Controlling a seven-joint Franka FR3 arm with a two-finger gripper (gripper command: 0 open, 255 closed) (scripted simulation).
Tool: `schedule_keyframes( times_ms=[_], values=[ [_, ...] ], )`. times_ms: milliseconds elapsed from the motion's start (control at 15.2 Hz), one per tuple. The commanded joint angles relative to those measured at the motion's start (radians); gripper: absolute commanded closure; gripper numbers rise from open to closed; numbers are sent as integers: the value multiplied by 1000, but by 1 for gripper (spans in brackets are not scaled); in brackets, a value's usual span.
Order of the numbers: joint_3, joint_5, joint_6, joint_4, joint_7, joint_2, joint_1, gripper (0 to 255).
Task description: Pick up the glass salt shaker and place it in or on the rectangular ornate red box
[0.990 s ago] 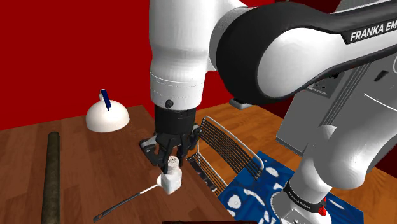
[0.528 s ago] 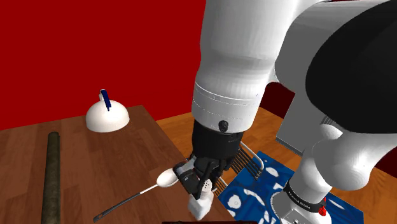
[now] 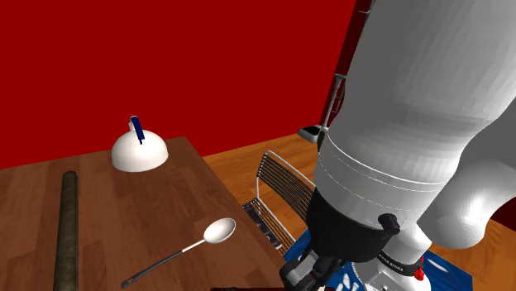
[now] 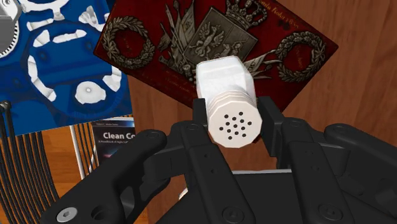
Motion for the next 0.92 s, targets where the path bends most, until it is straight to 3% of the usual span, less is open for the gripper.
schedule_keyframes(
  times_ms=[0, 858],
  values=[
    [8, 6, 23, -22, 2, -1, 3, 255],
    [74, 29, 204, -162, 4, 39, 1, 255]
  ],
)
